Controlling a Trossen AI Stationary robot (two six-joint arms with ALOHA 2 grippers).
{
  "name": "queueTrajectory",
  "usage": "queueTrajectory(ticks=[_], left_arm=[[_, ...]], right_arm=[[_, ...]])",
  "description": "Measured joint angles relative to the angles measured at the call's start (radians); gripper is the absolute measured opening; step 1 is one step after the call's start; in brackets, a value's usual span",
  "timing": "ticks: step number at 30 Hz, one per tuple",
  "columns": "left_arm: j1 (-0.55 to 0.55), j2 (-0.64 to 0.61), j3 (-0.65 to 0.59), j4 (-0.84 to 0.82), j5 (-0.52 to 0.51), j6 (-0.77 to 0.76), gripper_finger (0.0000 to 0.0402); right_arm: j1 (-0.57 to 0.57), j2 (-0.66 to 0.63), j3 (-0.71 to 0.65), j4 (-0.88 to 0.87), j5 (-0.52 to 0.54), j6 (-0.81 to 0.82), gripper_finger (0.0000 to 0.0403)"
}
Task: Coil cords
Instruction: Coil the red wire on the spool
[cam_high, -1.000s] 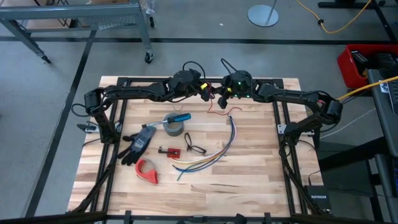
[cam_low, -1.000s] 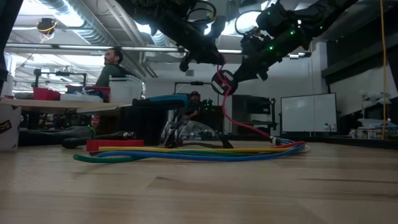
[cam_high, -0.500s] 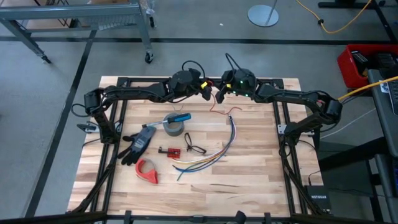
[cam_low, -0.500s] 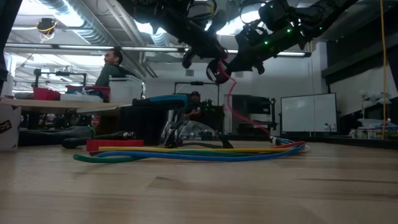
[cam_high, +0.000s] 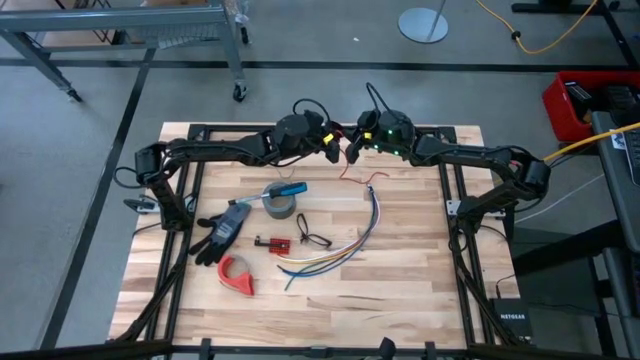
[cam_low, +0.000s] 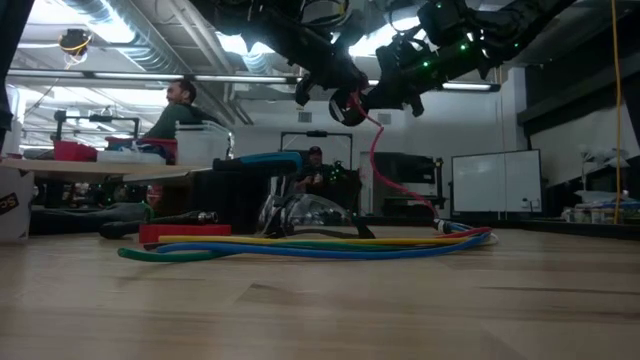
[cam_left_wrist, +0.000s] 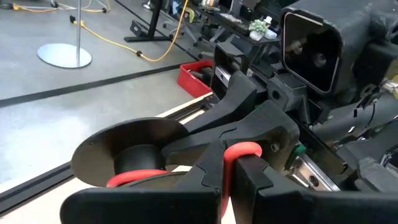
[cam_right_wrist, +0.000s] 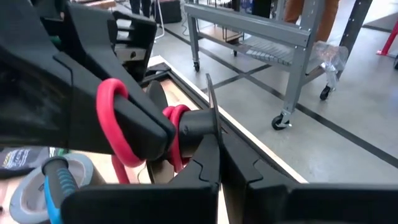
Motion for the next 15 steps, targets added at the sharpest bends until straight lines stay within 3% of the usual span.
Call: queueTrajectory(ticks=[15], left_arm=[[-0.005, 0.000, 0.000, 0.034, -0.001, 0.017, 0.0000]], right_arm=[[-0.001, 0.002, -0.001, 0.047, 0.015, 0.028, 0.0001]])
